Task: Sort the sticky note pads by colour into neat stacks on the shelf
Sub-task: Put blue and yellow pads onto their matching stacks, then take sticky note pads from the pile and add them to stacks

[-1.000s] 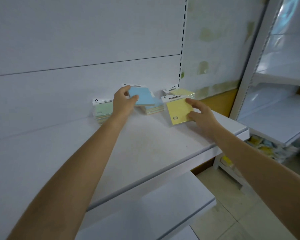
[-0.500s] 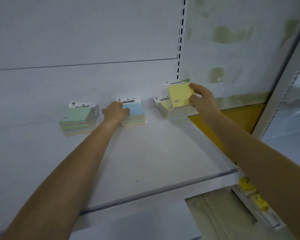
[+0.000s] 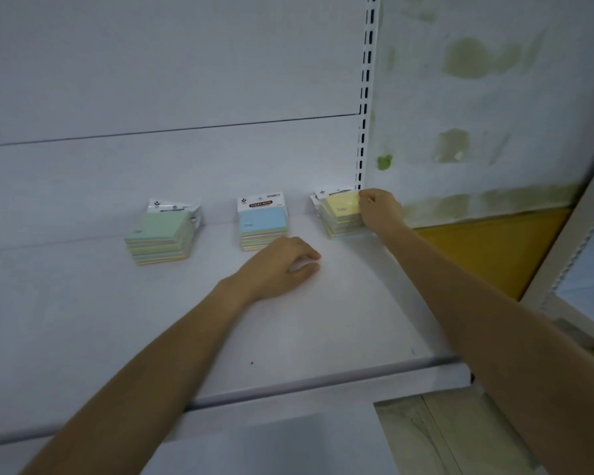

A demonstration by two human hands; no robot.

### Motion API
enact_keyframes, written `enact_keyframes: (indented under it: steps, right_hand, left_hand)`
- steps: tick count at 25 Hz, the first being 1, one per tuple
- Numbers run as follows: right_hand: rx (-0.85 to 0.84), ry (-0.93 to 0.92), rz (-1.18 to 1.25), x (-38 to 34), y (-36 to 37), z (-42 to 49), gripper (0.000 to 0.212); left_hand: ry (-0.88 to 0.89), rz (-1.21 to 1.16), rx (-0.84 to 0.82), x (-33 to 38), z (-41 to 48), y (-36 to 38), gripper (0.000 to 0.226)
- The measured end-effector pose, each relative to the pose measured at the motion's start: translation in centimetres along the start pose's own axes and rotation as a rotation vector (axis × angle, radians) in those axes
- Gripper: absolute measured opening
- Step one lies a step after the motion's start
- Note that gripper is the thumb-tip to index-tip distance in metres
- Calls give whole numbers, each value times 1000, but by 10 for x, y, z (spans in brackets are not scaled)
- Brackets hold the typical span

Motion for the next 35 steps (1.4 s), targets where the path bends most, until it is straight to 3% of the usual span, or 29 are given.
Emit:
enact_keyframes:
  steps: [4,6,9,12,15,19,27,35]
  right_hand:
    - [-24,-32,-28,-3,0,0,36]
    - [55,-84,-89,-8,-6,-4,37]
    - [212,-357,-229,-38,-9,-22,38]
    - [206,-670,-308,-75,12,-51,36]
    - [82,-837,-370,-103,42,-73,39]
    - [-95,-939,-383,-149,99,-110,40]
    - [-369,-1161,-333,-278,271,-245,33]
    - [-619,-1250,-351,-380,442,-362,32]
  left_hand:
    - [-25,-12,-6,-4,-8,1,36]
    - [-50,8,-24,-9,-14,3,45]
    - [-91,28,-60,-12,-16,6,55]
    - [-95,44,-60,-12,-16,0,42]
    - [-80,150,-71,-16,-28,-19,41]
    - [-127,209,-24,-52,-95,-60,61]
    - [-517,307,60,-182,-314,-163,39]
    - [-896,381,231,-304,-491,-252,39]
Point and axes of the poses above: each hand's wrist, its own z-axis towards the middle knuckle, its own y-axis out of the palm, x = y × z, the point moved 8 cm from there along z, towards the middle knuckle, and after that the axes turned 1 degree about -z, right-handed, at the moved point
